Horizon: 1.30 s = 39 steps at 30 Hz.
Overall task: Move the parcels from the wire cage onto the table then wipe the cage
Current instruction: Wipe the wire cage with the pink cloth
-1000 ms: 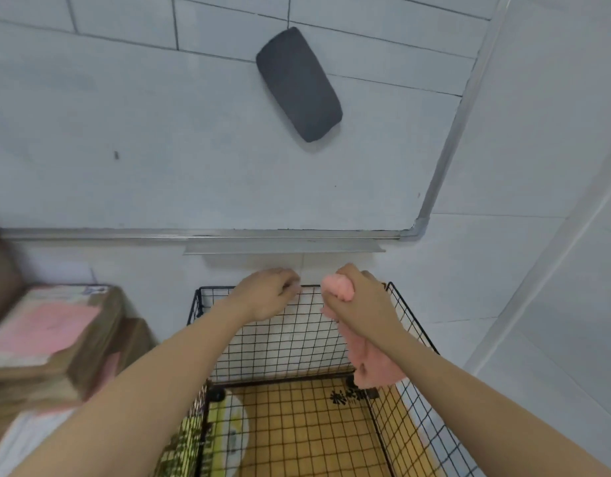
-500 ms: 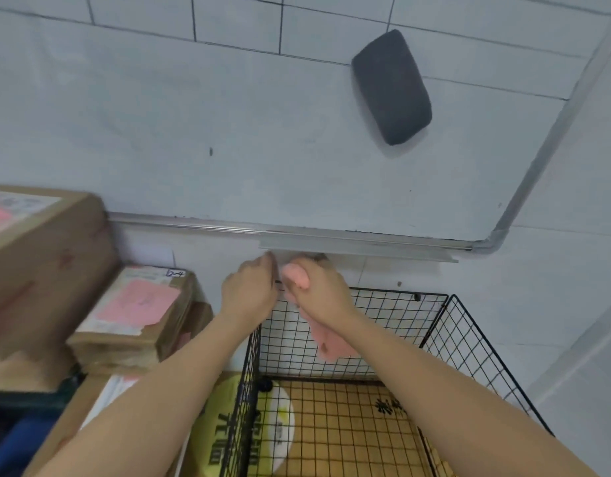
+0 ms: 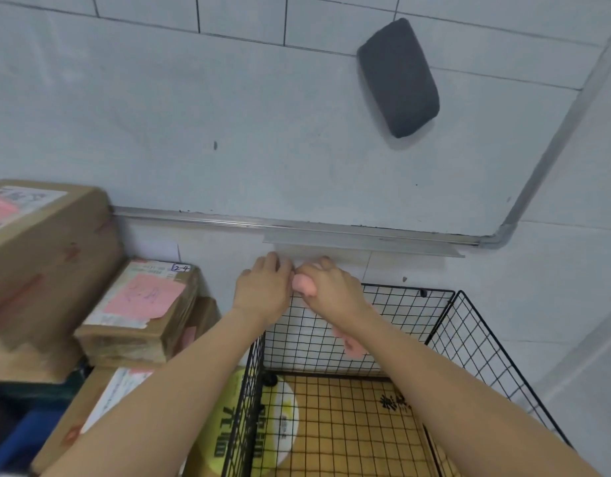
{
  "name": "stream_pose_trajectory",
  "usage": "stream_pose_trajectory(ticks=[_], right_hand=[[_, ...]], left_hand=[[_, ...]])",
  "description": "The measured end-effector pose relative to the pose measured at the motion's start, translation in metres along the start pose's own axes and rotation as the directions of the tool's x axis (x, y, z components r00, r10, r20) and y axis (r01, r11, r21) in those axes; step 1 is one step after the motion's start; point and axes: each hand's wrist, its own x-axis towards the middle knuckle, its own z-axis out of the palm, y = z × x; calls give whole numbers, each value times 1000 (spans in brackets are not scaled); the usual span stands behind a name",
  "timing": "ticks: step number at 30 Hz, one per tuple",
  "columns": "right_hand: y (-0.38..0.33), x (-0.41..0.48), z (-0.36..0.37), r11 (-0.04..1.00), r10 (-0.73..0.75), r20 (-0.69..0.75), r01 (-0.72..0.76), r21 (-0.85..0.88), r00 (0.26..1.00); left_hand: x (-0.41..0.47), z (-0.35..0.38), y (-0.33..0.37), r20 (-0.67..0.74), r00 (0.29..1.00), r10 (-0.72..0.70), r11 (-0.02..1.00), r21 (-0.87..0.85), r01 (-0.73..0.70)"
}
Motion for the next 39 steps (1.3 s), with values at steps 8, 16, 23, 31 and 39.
stream_pose_trajectory(ticks=[8,16,23,31,39], right_hand=[[15,1,-19,896,160,-30,-133,423,987],[48,-11,-15,958,103,-100,-72,276,990],[82,-21,-18,975,190,-23,-186,125,981],[149,-56,-53,877,480,-56,-475,78,876],[155,-76,-43,855,518,-179,-513,75,836]], left_hand=[[-1,-1,1,31,999,17,999,-34,-16],[1,0,0,60,998,-1,996,-86,6],[-7,-3,-3,97,995,1,995,-100,9],[-13,-7,-2,147,989,31,987,-162,-7],[-17,-9,3,199,979,38,990,-142,-10]])
